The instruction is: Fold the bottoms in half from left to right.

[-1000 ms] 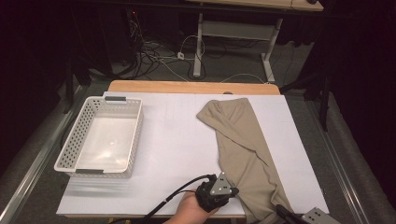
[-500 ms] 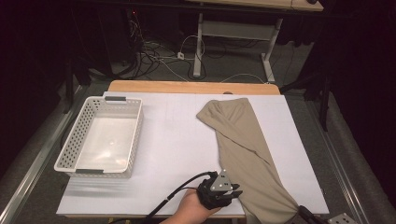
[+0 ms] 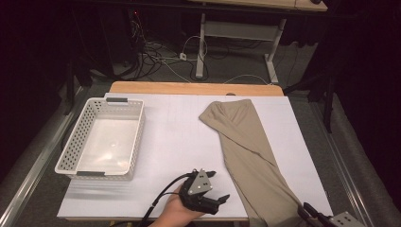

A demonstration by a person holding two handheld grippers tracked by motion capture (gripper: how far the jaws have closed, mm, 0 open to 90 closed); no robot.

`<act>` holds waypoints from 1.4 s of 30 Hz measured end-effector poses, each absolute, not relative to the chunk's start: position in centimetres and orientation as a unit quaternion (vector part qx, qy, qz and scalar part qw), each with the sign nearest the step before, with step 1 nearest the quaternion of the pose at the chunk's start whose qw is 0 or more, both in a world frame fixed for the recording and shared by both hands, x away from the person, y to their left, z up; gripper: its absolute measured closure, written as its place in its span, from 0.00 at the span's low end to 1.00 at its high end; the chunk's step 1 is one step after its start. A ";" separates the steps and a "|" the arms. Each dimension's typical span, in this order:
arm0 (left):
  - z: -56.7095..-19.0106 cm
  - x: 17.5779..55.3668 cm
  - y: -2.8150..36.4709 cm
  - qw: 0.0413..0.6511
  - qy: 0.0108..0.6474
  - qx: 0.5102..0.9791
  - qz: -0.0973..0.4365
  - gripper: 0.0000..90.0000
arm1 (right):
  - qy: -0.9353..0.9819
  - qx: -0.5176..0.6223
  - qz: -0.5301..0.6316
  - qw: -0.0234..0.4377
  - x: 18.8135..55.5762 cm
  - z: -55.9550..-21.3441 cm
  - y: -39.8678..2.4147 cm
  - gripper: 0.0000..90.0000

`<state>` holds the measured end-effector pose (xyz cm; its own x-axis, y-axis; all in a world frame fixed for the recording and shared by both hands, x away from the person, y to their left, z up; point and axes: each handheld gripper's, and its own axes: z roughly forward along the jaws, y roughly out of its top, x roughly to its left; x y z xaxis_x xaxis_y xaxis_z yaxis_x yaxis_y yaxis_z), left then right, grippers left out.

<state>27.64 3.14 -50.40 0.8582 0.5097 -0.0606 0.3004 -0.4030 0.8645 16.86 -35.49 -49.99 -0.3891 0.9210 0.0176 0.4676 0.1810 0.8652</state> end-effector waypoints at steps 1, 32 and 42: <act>-50.5 28.0 3.4 0.484 0.264 0.827 0.110 0.10 | 0.728 0.472 0.423 0.263 16.9 -50.1 -34.8 0.83; -51.8 28.6 3.0 0.456 0.274 0.841 0.092 0.00 | 0.788 0.391 0.421 0.220 17.6 -50.2 -27.4 0.85; -51.8 28.6 3.0 0.455 0.277 0.841 0.095 0.00 | 0.714 0.507 0.403 0.267 18.2 -50.8 -35.8 0.84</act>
